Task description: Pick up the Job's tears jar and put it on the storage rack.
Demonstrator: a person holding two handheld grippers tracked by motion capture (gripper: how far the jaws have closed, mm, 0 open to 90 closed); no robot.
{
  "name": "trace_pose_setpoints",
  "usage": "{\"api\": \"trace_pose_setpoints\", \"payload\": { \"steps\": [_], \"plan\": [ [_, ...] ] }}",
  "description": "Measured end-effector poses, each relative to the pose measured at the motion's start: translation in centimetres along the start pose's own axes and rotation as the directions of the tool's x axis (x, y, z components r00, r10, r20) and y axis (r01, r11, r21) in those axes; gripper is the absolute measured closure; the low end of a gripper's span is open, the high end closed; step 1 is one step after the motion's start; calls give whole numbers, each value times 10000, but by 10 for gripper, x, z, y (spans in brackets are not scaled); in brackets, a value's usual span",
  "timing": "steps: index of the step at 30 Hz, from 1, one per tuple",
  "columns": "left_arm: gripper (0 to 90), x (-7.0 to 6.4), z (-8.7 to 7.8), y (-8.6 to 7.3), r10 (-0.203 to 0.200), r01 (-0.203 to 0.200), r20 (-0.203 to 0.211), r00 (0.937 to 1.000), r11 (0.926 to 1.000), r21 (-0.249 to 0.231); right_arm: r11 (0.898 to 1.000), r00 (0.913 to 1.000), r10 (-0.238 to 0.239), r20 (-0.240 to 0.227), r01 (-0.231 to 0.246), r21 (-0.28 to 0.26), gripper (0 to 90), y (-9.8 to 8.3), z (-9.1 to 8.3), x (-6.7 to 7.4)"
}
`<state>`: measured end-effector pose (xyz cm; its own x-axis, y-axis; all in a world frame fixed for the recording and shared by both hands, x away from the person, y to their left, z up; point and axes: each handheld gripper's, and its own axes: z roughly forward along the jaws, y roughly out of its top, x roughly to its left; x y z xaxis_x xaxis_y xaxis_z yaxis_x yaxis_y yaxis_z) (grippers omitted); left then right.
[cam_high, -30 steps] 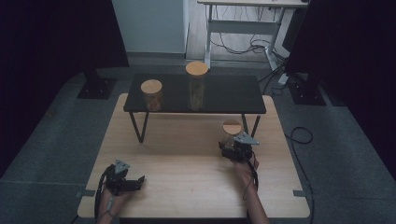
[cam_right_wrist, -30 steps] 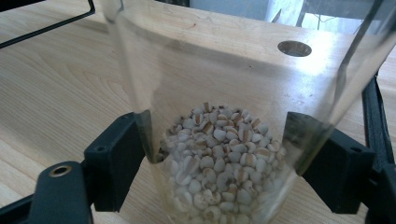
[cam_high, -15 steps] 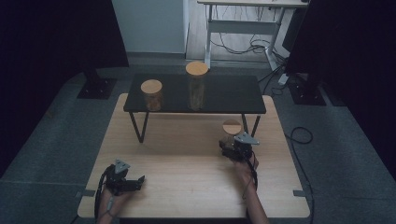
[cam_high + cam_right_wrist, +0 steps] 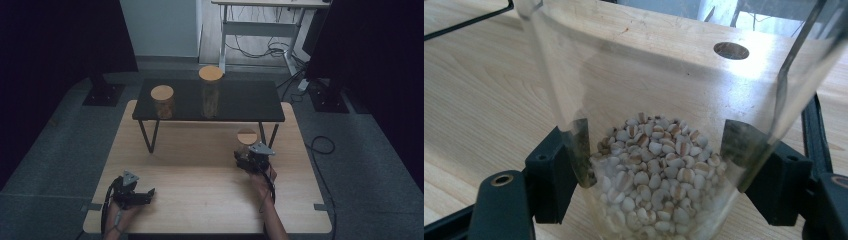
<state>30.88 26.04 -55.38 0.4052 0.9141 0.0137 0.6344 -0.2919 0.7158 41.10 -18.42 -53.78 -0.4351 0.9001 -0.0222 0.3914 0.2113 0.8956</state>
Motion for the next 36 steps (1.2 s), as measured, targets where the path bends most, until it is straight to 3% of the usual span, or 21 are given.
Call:
{"api": "trace_pose_setpoints", "payload": {
  "steps": [10, 36],
  "plan": [
    [32, 0, 0, 0, 4, -4, -8, 10000, 10000, 4, 9996, 9997, 225, -110, -227, -180, 249, 0, -8, 1],
    [32, 0, 0, 0, 7, -7, -8, 10000, 10000, 7, 9989, 9999, 2, -139, -9, -464, 249, 14, -28, 5]
  ]
}}
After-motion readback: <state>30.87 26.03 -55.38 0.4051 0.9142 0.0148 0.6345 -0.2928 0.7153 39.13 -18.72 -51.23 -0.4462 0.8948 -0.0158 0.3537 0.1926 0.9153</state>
